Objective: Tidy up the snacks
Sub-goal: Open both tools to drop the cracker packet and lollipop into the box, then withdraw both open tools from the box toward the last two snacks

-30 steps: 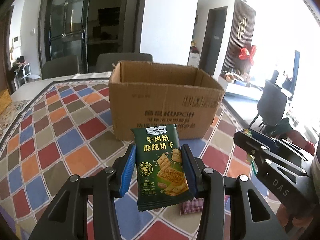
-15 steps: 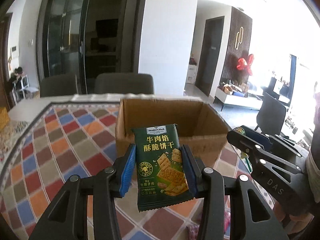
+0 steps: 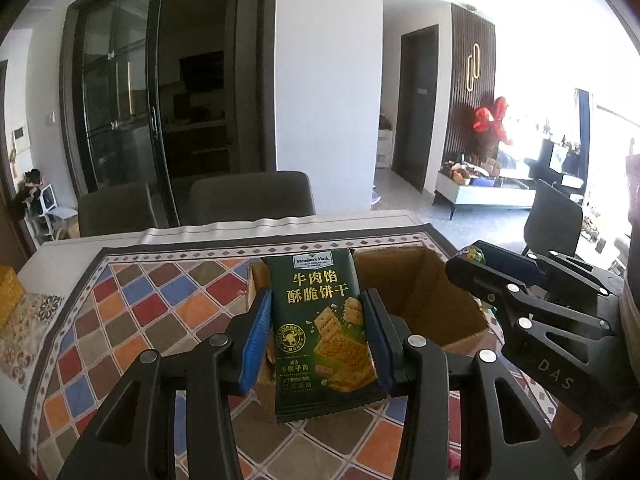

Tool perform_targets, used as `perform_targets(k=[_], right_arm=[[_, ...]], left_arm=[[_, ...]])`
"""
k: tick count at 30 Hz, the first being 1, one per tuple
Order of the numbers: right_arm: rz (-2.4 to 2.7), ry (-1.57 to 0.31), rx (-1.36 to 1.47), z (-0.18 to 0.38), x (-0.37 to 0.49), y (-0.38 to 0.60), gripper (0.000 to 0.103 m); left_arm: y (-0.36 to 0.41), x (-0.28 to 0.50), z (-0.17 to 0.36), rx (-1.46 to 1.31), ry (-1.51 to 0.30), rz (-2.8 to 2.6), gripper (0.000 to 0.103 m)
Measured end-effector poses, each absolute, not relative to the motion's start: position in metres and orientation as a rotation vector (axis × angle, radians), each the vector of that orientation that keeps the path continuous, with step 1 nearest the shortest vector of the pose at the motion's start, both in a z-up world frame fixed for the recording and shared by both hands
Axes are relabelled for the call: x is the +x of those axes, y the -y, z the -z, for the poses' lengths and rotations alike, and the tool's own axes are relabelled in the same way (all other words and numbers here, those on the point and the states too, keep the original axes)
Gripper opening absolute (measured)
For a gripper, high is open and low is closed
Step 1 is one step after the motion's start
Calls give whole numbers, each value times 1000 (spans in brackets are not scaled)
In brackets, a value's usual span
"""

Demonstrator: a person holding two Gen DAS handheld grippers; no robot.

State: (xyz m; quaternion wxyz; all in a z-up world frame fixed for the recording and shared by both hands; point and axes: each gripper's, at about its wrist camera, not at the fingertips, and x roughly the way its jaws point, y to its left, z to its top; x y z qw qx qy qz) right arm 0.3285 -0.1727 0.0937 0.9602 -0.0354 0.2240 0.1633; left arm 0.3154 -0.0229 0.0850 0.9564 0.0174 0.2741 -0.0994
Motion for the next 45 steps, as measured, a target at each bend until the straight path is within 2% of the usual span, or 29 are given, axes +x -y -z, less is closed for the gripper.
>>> perform_targets(k=[16, 18, 19, 20, 30, 45], right_arm=[[-291, -533, -95, -78, 384, 175, 27], [-275, -551, -91, -75, 389, 177, 34], [-265, -558, -89, -74, 391, 178, 41], [-253, -559, -88, -74, 391, 179, 43], [-261, -545, -96, -72, 360, 186, 43], [-274, -501, -109, -81, 290, 195, 60]], left_arm=[[44, 376, -58, 124, -683, 167, 46], [45, 376, -58, 129, -677, 143, 54], [45, 375, -59, 130, -671, 140, 61], [44, 373, -59, 132, -666, 135, 62], [43, 328, -71, 160, -577, 125, 62], [49, 257, -77, 179, -513, 194, 68]])
